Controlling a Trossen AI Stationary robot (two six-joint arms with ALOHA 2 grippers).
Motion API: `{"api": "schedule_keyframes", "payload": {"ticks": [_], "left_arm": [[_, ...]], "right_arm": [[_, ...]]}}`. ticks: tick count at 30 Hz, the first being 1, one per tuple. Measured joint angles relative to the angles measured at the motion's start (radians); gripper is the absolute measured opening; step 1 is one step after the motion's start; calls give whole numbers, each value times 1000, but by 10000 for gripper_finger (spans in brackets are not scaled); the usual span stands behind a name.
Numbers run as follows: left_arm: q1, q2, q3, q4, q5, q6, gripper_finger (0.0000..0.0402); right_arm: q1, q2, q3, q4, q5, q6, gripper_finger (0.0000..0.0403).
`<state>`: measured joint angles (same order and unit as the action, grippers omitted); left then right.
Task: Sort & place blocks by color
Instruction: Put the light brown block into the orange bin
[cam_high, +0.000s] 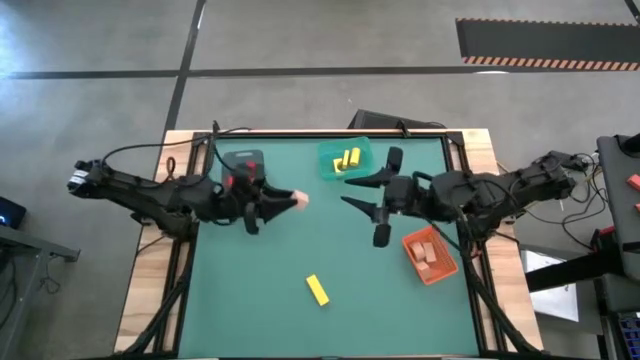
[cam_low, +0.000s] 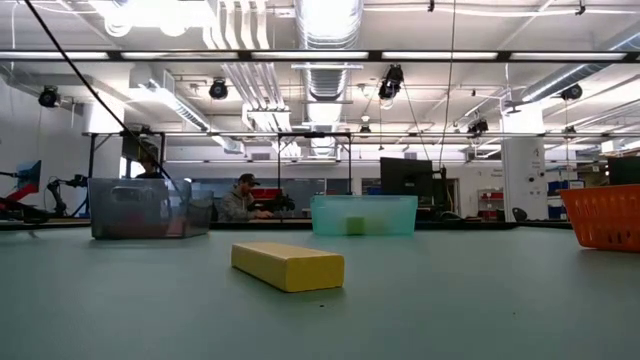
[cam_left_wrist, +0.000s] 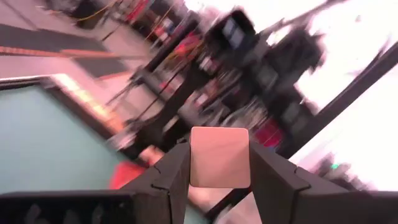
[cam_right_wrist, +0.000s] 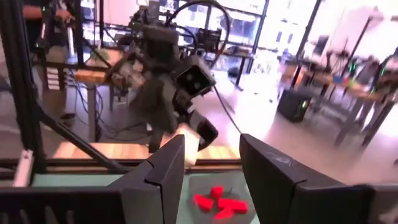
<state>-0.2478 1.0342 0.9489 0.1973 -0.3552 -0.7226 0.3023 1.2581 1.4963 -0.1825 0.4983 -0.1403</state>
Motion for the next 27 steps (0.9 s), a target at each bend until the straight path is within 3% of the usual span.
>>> {"api": "schedule_keyframes", "payload": {"ticks": [10,15,27], "left_arm": [[-1,34,-6,324,-23,-95,123],[-1,42,-5,334,-42,-111,123],[0,62,-5,350,-49,-137,123]], "right_arm": [[-1,115,29,211,6,-102,163],[0,168,91,205,112,-173,202],[-4,279,225,117,96,-293,270]]}}
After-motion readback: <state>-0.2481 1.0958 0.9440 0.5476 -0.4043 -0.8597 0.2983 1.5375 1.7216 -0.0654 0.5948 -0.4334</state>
